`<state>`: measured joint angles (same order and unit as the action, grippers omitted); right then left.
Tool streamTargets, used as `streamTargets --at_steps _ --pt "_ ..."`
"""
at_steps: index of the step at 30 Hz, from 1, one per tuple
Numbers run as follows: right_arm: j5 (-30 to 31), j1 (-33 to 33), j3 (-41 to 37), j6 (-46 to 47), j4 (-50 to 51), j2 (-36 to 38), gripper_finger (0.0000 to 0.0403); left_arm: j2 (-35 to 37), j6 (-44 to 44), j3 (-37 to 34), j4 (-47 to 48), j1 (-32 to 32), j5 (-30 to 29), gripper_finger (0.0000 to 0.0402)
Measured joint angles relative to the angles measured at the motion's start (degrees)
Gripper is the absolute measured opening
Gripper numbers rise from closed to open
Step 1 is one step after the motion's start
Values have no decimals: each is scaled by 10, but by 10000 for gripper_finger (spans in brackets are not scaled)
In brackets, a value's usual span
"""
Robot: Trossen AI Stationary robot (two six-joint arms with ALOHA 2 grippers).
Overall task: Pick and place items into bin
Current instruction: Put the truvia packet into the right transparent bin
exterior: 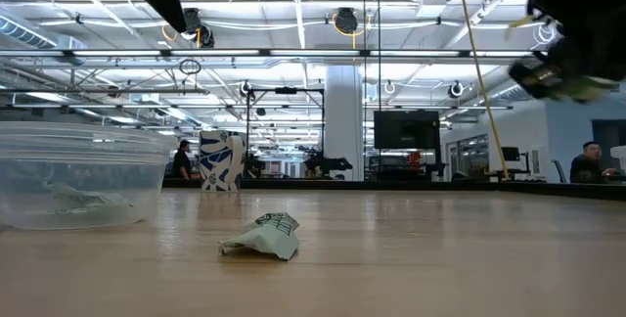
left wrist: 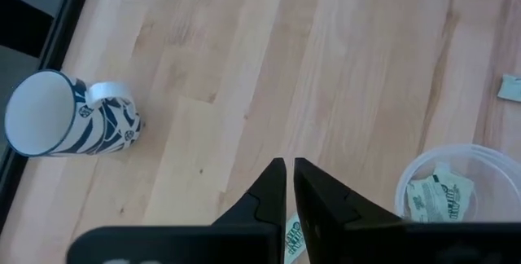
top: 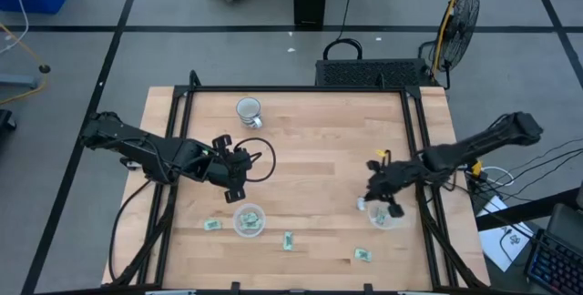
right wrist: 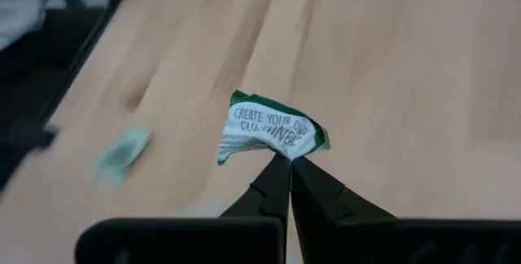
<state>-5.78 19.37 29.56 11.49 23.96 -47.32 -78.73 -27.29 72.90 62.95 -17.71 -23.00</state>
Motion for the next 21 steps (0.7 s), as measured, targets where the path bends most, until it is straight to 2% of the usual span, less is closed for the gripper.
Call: streamTargets --at_steps 4,7,11,17,21 --pt "-2 43 0 156 91 19 1 0 -2 0 -1 0 -19 35" --pt "-5 72 0 225 120 18 1 0 -3 0 -1 0 -35 35" --pt "-32 99 0 275 129 12 1 0 0 0 -2 0 -42 35" --pt "-32 107 0 301 133 -14 2 0 -2 0 -2 0 -42 35" --pt "-34 107 0 344 160 -43 22 0 -4 0 -2 0 -42 35"
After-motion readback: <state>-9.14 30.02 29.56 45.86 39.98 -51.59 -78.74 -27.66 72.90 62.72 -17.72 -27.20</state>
